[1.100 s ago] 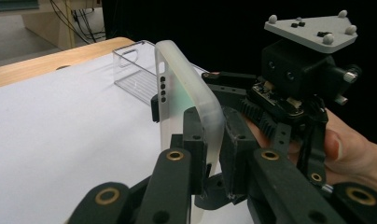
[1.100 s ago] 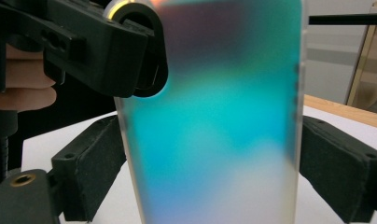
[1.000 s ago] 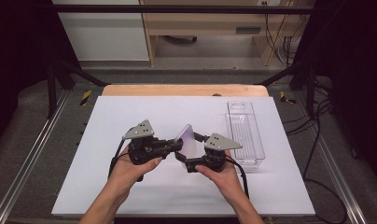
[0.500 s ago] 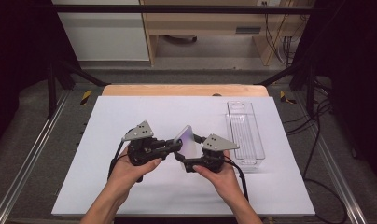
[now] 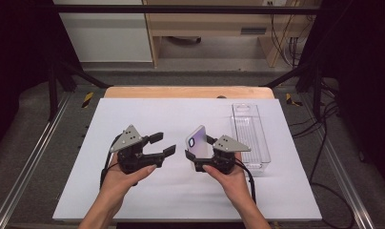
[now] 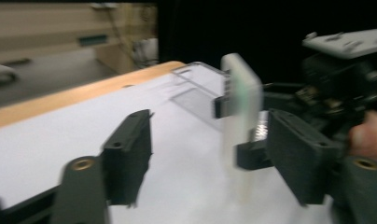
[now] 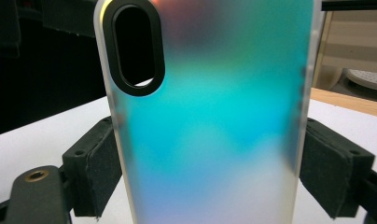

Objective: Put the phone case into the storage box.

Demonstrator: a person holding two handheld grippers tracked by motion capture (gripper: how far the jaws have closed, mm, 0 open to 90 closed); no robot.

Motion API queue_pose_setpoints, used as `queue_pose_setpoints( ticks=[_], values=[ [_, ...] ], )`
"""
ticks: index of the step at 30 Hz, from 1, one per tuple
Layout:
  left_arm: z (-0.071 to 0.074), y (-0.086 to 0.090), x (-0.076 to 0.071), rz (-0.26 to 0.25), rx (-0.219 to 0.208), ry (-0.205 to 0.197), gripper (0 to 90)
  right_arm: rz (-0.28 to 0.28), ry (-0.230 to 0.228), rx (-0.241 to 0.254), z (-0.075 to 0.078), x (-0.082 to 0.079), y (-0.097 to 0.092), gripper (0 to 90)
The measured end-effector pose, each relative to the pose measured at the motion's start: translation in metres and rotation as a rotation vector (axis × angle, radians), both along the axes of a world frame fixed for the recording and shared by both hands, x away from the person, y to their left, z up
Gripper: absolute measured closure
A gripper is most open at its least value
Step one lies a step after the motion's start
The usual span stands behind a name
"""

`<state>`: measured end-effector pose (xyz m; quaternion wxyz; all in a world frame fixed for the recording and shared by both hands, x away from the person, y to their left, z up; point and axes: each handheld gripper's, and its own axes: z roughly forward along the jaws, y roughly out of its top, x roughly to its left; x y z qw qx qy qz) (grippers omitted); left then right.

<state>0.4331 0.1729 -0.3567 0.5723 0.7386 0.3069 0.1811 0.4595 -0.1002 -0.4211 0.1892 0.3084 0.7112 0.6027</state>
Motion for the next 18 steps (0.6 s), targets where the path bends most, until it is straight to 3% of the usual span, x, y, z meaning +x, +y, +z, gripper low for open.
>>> queue_pose_setpoints(
  ticks=[2,3,7,8,9,12,15,18],
  values=[
    [-0.002,0.001,-0.001,0.014,0.008,-0.004,24.9,-0.007,-0.004,0.006,0.0,0.0,-0.001,16.3],
    [-0.007,0.005,-0.003,0.054,0.029,-0.014,21.9,-0.014,-0.002,0.008,0.0,0.0,-0.002,16.3],
    [-0.015,0.011,-0.005,0.104,0.072,-0.039,14.0,-0.038,-0.01,0.005,0.001,-0.001,-0.004,16.3],
    [-0.02,0.015,-0.005,0.138,0.09,-0.05,13.4,-0.048,-0.01,0.001,0.002,-0.001,-0.006,16.3],
    [-0.02,0.015,-0.005,0.138,0.09,-0.05,12.8,-0.048,-0.01,0.001,0.002,-0.001,-0.006,16.3],
    [-0.036,0.023,-0.005,0.217,0.072,-0.019,10.1,-0.059,-0.013,0.005,0.002,-0.001,-0.008,16.3],
    [-0.043,0.027,-0.005,0.244,0.06,-0.009,7.6,-0.067,-0.018,0.012,0.004,-0.002,-0.01,16.3],
    [-0.056,0.039,-0.005,0.315,0.059,-0.023,5.9,-0.076,-0.021,0.017,0.006,-0.002,-0.012,16.3]
  ],
)
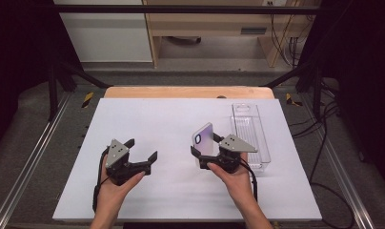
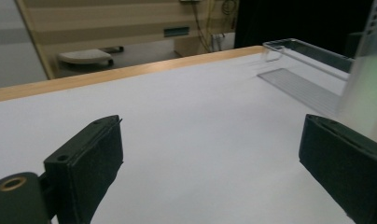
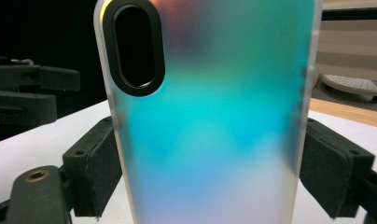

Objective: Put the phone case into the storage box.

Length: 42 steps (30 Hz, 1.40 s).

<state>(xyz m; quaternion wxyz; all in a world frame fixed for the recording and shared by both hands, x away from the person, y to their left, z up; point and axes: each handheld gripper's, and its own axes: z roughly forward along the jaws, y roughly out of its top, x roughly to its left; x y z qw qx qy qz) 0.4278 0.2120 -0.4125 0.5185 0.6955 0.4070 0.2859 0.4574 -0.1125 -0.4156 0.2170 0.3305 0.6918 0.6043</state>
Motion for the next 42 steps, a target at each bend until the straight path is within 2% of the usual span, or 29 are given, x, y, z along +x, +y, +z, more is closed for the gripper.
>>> queue_pose_setpoints(
  ticks=[1,3,4,5,7,8,11,12,15,16,17,18,22,24,26,27,29,33,36,37,39,40,42],
  values=[
    [0.0,0.0,0.0,0.0,0.0,0.0,5.7,-0.003,0.001,0.0,0.0,0.0,0.0,16.3],
    [-0.007,0.008,0.0,0.033,0.023,-0.025,4.9,-0.009,-0.003,0.004,0.001,0.0,-0.001,16.3],
    [-0.007,0.008,0.0,0.033,0.023,-0.025,4.5,-0.011,-0.004,0.005,0.002,-0.001,-0.001,16.4],
    [-0.013,0.015,0.0,0.052,0.015,-0.044,3.8,-0.014,-0.005,0.002,0.002,-0.002,-0.001,16.4],
    [-0.015,0.018,0.001,0.062,0.013,-0.051,3.6,-0.019,-0.012,0.001,0.004,-0.003,0.0,16.3],
    [-0.019,0.024,0.002,0.076,0.012,-0.067,3.3,-0.022,-0.014,0.0,0.004,-0.004,0.0,16.4],
    [-0.023,0.028,0.003,0.075,0.021,-0.086,3.3,-0.028,-0.019,-0.004,0.004,-0.005,0.001,16.4],
    [-0.03,0.034,0.003,0.083,0.025,-0.096,3.3,-0.033,-0.019,-0.01,0.004,-0.006,0.004,16.4],
    [-0.038,0.038,0.003,0.087,0.01,-0.095,3.6,-0.035,-0.024,-0.018,0.005,-0.006,0.01,16.4],
    [-0.043,0.044,0.006,0.075,-0.019,-0.073,3.3,-0.037,-0.025,-0.025,0.005,-0.006,0.013,16.4],
    [-0.043,0.044,0.006,0.075,-0.019,-0.073,3.4,-0.039,-0.027,-0.027,0.005,-0.005,0.015,16.4],
    [-0.044,0.047,0.007,0.083,-0.048,-0.069,3.4,-0.039,-0.027,-0.027,0.005,-0.005,0.015,16.4],
    [-0.042,0.051,0.005,0.089,-0.023,-0.096,3.7,-0.047,-0.04,-0.035,0.009,-0.003,0.027,16.5],
    [-0.044,0.054,0.003,0.092,-0.029,-0.096,3.7,-0.052,-0.04,-0.035,0.011,-0.002,0.028,16.5],
    [-0.046,0.057,0.001,0.092,-0.057,-0.09,3.6,-0.058,-0.031,-0.045,0.015,-0.001,0.029,16.4],
    [-0.046,0.058,0.0,0.095,-0.052,-0.091,3.6,-0.064,-0.031,-0.063,0.019,0.001,0.029,16.5],
    [-0.046,0.06,-0.001,0.098,-0.043,-0.093,3.5,-0.067,-0.02,-0.061,0.024,0.004,0.027,16.5],
    [-0.044,0.064,-0.001,0.109,-0.065,-0.102,3.4,-0.08,-0.017,-0.069,0.033,0.01,0.023,16.5],
    [-0.044,0.067,-0.003,0.113,-0.053,-0.103,3.5,-0.104,-0.013,-0.081,0.044,0.018,0.017,16.5],
    [-0.045,0.068,-0.003,0.114,-0.062,-0.101,3.5,-0.127,-0.017,-0.085,0.051,0.023,0.013,16.6],
    [-0.047,0.07,-0.003,0.115,-0.075,-0.091,3.4,-0.135,-0.017,-0.085,0.054,0.024,0.011,16.6],
    [-0.048,0.071,-0.003,0.114,-0.078,-0.078,2.7,-0.16,-0.01,-0.069,0.06,0.029,0.004,16.6],
    [-0.048,0.071,-0.003,0.112,-0.075,-0.075,2.7,-0.164,-0.008,-0.058,0.062,0.031,0.002,16.6]
  ],
)
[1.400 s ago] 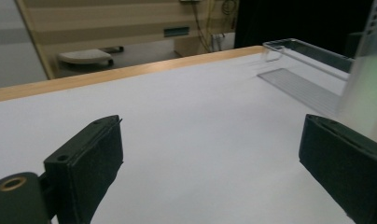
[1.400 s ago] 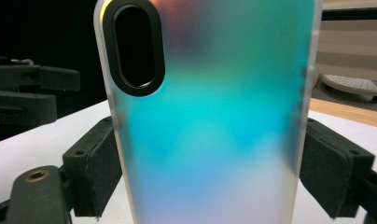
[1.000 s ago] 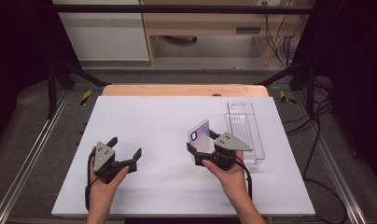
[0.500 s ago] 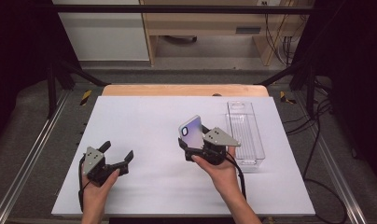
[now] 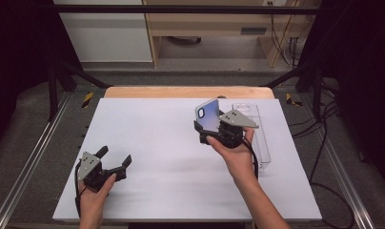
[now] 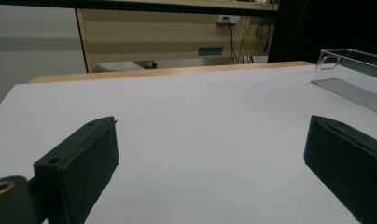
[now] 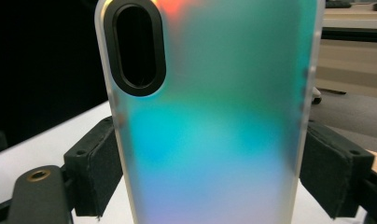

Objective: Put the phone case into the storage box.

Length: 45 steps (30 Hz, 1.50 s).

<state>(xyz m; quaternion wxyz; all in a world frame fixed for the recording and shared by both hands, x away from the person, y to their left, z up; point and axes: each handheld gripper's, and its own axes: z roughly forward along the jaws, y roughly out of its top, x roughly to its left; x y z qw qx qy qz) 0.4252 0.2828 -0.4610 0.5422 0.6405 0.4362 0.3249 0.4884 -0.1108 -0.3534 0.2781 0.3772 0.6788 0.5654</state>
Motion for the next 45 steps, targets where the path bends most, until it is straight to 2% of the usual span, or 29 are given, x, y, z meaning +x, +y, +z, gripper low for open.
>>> queue_pose_setpoints(
  ticks=[1,5,7,9,13,16,24,28,30,32,39,45],
  values=[
    [0.0,0.0,0.0,-0.004,0.003,-0.003,2.6,-0.008,-0.001,0.014,0.003,0.002,-0.004,16.6],
    [0.0,-0.004,0.001,-0.013,0.02,-0.005,2.2,-0.054,-0.013,0.018,0.014,0.009,-0.02,16.6],
    [-0.002,-0.004,0.001,-0.016,0.017,-0.001,2.2,-0.068,-0.013,0.02,0.016,0.01,-0.024,16.6],
    [-0.003,-0.005,-0.001,-0.02,0.014,0.009,2.2,-0.104,-0.011,0.021,0.021,0.013,-0.037,16.6],
    [-0.001,-0.005,-0.002,-0.021,0.013,0.003,2.1,-0.136,-0.014,0.021,0.026,0.016,-0.051,16.7],
    [-0.001,-0.007,-0.003,-0.023,0.02,0.005,2.1,-0.175,-0.007,0.053,0.029,0.022,-0.069,16.7],
    [-0.001,-0.009,-0.005,-0.036,0.044,0.002,2.1,-0.241,0.0,0.054,0.024,0.036,-0.087,16.7],
    [-0.002,-0.008,-0.003,-0.033,0.031,0.001,2.1,-0.29,0.006,0.055,0.02,0.043,-0.098,16.7],
    [-0.003,-0.008,-0.002,-0.033,0.026,0.001,2.1,-0.314,0.006,0.066,0.019,0.046,-0.104,16.7],
    [-0.004,-0.009,-0.002,-0.034,0.03,-0.001,2.1,-0.338,0.011,0.097,0.017,0.049,-0.113,16.7],
    [-0.003,-0.008,-0.006,-0.024,0.035,-0.006,2.1,-0.356,0.009,0.123,0.013,0.048,-0.128,16.6],
    [-0.006,-0.009,-0.005,-0.024,0.037,0.007,2.1,-0.37,-0.003,0.124,0.007,0.049,-0.134,16.6]
  ],
)
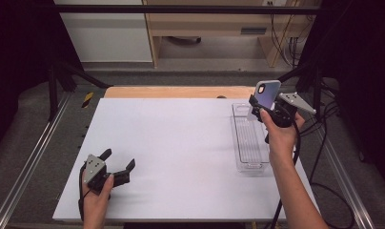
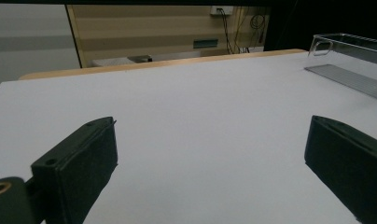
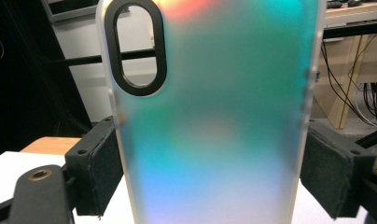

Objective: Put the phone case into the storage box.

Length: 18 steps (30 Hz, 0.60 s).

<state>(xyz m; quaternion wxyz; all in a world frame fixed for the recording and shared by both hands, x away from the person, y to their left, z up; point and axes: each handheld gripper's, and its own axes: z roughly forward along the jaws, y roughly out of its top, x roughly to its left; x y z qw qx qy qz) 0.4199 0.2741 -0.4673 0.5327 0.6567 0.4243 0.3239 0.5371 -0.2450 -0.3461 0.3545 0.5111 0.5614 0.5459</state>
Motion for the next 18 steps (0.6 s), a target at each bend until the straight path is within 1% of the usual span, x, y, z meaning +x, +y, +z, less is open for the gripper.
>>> queue_pose_setpoints(
  ticks=[3,8,10,12,15,17,18],
  values=[
    [0.0,0.0,-0.001,-0.004,0.001,-0.002,2.1,-0.012,0.005,0.006,-0.001,0.003,-0.001,16.6],
    [0.001,0.001,-0.001,-0.004,-0.017,-0.009,2.1,-0.042,0.023,-0.017,0.0,0.012,0.0,16.6],
    [0.0,0.002,0.0,-0.008,-0.021,-0.005,2.1,-0.055,0.034,-0.03,0.0,0.017,0.002,16.6],
    [0.0,0.001,0.0,-0.01,-0.02,-0.003,2.1,-0.054,0.04,-0.036,0.0,0.018,0.002,16.6],
    [0.0,-0.001,0.0,-0.015,-0.016,-0.004,2.1,-0.068,0.065,-0.038,-0.003,0.026,0.005,16.6],
    [0.001,-0.002,-0.002,-0.019,-0.007,-0.009,2.1,-0.078,0.07,-0.045,-0.003,0.032,0.006,16.6],
    [0.001,-0.002,-0.002,-0.019,-0.007,-0.009,2.1,-0.078,0.07,-0.045,-0.003,0.032,0.006,16.6]
  ],
)
